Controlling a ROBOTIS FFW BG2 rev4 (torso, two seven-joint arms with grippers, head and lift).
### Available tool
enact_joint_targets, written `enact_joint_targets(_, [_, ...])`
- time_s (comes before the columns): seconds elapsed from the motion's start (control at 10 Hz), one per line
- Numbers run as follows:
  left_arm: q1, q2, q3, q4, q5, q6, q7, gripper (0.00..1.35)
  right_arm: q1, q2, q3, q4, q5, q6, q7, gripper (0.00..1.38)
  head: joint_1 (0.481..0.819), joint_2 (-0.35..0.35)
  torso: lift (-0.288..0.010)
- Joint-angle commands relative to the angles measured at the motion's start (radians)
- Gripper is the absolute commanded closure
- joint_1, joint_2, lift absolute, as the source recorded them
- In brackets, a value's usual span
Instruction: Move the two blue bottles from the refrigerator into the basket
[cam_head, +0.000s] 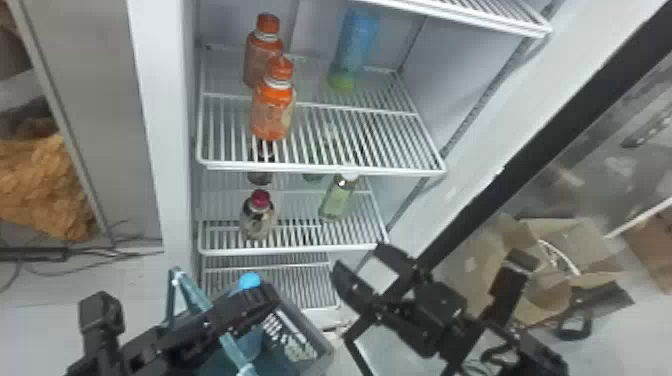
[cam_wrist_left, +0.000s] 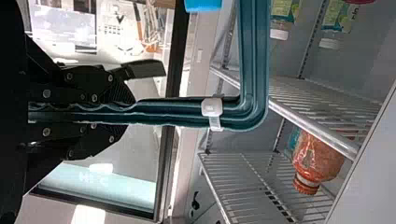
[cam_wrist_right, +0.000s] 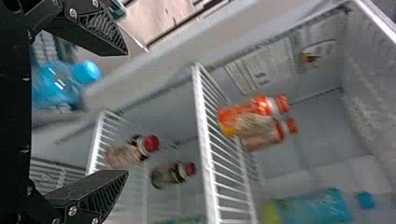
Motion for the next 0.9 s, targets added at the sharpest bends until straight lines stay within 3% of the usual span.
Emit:
enact_joint_targets(0.0, [0.002, 0.0, -0.002, 0.0, 0.002, 0.0, 0.0, 1.2, -0.027, 0.004, -0.02, 0.015, 0.001, -0.046, -0.007, 0.15, 0.695, -0.35, -0.01])
enact_joint_targets(0.8, [-0.003, 0.003, -0.014, 0.0, 0.0, 0.01, 0.002, 1.2, -0.277, 0.002, -0.022, 0.186, 0.005, -0.252, -0.087, 0.15, 0.695, -0.35, -0.01])
